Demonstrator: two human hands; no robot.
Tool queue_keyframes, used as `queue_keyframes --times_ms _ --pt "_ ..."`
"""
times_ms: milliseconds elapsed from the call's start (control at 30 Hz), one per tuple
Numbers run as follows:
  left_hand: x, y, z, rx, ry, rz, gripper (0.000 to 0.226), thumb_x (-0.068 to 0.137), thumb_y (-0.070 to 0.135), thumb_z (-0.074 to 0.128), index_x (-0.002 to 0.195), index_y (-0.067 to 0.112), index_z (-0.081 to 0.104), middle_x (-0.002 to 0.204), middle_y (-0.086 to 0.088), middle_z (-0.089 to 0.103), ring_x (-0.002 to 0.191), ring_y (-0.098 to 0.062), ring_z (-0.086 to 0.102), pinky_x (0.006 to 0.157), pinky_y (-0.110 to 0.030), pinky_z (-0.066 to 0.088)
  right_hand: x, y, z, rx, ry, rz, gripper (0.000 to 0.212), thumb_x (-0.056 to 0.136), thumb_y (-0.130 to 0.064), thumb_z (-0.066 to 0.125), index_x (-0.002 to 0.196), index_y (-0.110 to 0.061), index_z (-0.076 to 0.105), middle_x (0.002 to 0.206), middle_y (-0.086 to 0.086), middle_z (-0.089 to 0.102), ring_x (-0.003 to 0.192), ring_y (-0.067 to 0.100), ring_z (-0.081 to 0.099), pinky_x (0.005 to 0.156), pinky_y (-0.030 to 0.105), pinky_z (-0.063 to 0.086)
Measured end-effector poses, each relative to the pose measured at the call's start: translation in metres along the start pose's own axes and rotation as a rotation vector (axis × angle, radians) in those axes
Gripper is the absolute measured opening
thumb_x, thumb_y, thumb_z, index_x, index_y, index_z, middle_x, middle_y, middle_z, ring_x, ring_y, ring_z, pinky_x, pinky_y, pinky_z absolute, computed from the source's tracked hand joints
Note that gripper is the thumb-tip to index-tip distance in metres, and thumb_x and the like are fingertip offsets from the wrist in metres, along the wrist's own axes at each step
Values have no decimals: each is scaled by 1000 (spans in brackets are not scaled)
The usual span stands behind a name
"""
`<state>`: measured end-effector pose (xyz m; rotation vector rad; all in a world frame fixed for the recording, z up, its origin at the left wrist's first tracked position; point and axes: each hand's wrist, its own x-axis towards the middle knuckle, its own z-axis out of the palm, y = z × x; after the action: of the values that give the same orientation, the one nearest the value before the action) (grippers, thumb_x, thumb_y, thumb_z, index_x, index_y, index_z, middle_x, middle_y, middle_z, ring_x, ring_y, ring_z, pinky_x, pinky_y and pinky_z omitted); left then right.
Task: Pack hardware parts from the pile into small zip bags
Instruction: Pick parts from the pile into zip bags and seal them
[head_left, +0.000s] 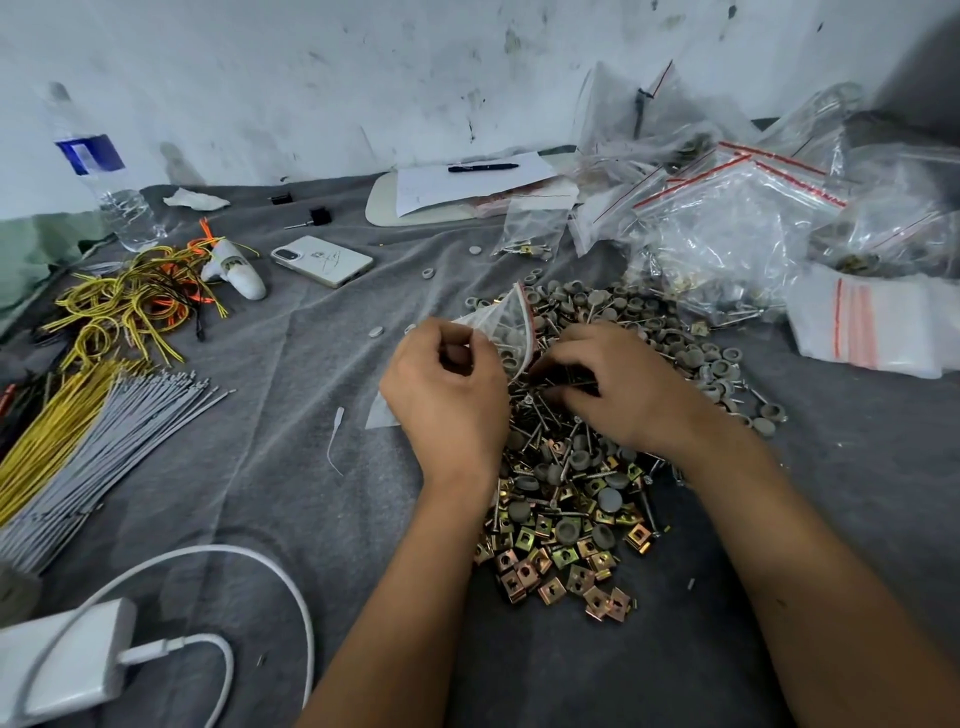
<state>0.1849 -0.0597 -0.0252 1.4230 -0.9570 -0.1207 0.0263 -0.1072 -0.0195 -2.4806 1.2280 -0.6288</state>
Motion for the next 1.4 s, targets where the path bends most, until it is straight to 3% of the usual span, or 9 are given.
queue_keyframes --times_ms 333,500,700,833,1100,1300,1400 --pt "-1 -1 0 -11 -15 2 19 86 11 70 73 23 65 62 9 61 58 -7 58 57 -27 52 0 -11 1 -13 -68 36 23 89 -31 78 109 -26 69 108 -10 62 103 14 61 94 41 53" --pt "0 -3 1 -18 -9 -3 18 85 12 69 71 23 65 60 8 59 56 -9 57 56 -31 51 1 -9 4 -60 53 29 11 98 -28 65 102 -19 71 100 -4 65 97 17 59 88 43 52" --pt "0 -2 0 -19 -9 -5 16 84 11 69 72 21 66 60 8 59 57 -12 57 57 -37 53 0 -7 -2 -52 -65 37 22 95 -42 68 99 -21 68 99 -6 62 98 16 56 90 41 50" --pt "-1 -1 -1 -22 -11 -1 15 84 10 69 73 19 67 61 7 60 58 -13 58 59 -39 54 -2 -11 -6 -107 -154 27 34 87 -41 78 113 -22 69 111 -7 60 111 16 52 99 41 47" --pt "-1 -1 -1 -9 -17 -2 16 84 11 69 72 21 66 61 7 60 58 -12 58 59 -37 53 -2 -8 -4 -18 -87 -16 21 94 -37 71 103 -19 69 103 -5 56 105 15 50 93 40 47" --pt "-1 -1 -1 18 -42 5 16 86 11 70 73 21 67 64 7 61 61 -11 59 61 -38 55 -1 -11 -5 255 207 50 9 97 -25 68 91 -20 62 89 -11 60 81 1 56 69 11 40" --pt "-3 -1 0 59 -99 46 15 88 13 70 76 20 68 68 7 64 67 -14 63 64 -40 56 -2 -12 -5 356 274 64 8 96 -19 70 91 -18 64 83 -12 66 79 -2 62 68 10 46"
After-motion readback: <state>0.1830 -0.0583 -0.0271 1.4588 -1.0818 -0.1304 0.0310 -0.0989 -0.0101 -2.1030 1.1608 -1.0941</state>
